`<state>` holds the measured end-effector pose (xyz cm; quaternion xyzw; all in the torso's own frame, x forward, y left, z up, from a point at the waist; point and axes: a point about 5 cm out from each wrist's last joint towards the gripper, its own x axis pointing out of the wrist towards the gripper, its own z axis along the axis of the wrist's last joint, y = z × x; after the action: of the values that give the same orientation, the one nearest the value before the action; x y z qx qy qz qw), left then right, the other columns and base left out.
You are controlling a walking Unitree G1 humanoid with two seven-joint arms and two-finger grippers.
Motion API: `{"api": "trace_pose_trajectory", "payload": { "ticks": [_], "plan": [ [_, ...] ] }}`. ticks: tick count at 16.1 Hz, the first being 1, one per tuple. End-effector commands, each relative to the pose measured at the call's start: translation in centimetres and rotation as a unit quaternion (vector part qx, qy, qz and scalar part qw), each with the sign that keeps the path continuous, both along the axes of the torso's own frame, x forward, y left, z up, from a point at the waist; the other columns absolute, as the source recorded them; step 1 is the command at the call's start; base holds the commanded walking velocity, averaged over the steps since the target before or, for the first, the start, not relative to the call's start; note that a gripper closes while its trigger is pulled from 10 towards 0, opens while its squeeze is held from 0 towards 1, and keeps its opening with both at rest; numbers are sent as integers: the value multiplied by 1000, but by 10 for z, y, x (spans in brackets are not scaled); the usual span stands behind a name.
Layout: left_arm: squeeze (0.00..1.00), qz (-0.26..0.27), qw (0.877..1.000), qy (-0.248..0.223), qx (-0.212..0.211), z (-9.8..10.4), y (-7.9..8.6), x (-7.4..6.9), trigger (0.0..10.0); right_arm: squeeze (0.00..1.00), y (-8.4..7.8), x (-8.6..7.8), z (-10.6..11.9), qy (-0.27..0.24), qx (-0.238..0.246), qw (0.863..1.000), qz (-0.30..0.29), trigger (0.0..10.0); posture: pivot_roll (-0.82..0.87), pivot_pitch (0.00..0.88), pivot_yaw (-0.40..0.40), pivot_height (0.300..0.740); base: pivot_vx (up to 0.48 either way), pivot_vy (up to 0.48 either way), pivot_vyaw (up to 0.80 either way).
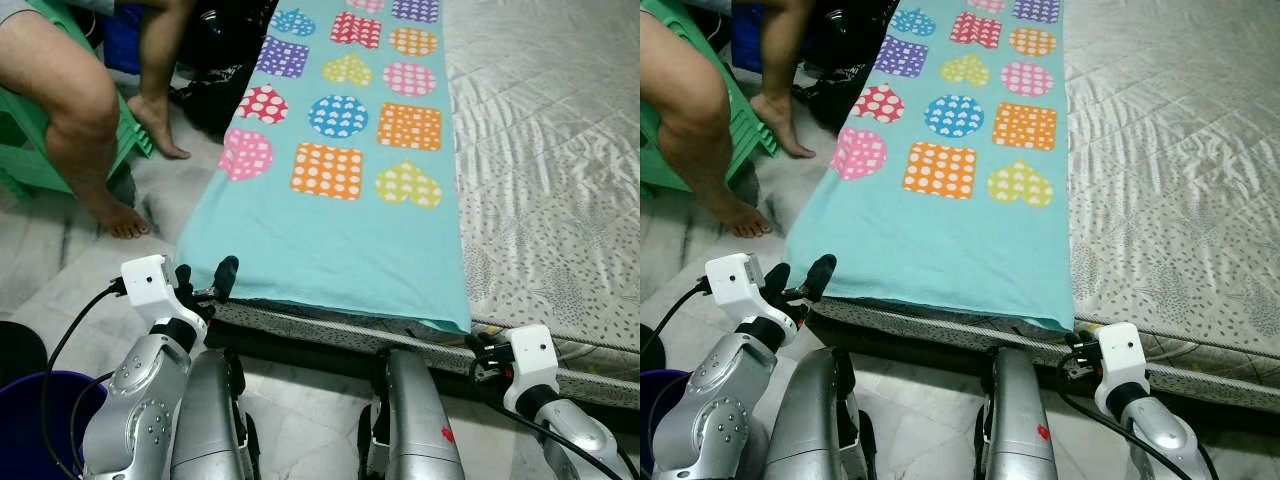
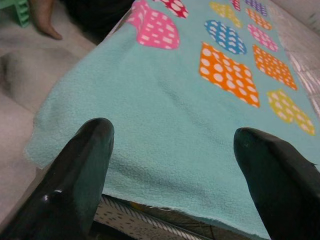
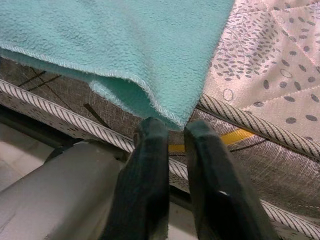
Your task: Clean up the room
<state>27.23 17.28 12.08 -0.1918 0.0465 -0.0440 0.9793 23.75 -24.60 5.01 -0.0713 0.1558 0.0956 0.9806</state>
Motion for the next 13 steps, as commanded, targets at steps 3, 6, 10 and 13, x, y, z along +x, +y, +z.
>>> {"api": "trace_pose_trajectory", "payload": {
  "ticks": [3, 6, 10, 13],
  "plan": [
    [0, 1, 1000, 9, 3, -6, 2, -3, 10000, 1000, -13, -1, -6, 9, -24, 999, -19, 10000, -15, 205, -18, 546, 0, 0, 0],
    [0, 8, 1000, 0, -2, -3, 2, -3, 10000, 1000, -17, 17, 12, -40, -18, 998, -49, 10000, -25, 196, -18, 546, 0, 0, 0],
    [0, 7, 1000, -17, -7, 4, 0, 2, 10000, 1000, 21, 50, 57, -137, 56, 987, -64, 10000, -38, 166, -1, 546, 0, 0, 0],
    [0, -2, 1000, -27, -7, 7, -3, 8, 10000, 1000, 54, 63, 82, -179, 123, 973, -78, 10000, -38, 128, 18, 546, 0, 0, 0]
  ]
}}
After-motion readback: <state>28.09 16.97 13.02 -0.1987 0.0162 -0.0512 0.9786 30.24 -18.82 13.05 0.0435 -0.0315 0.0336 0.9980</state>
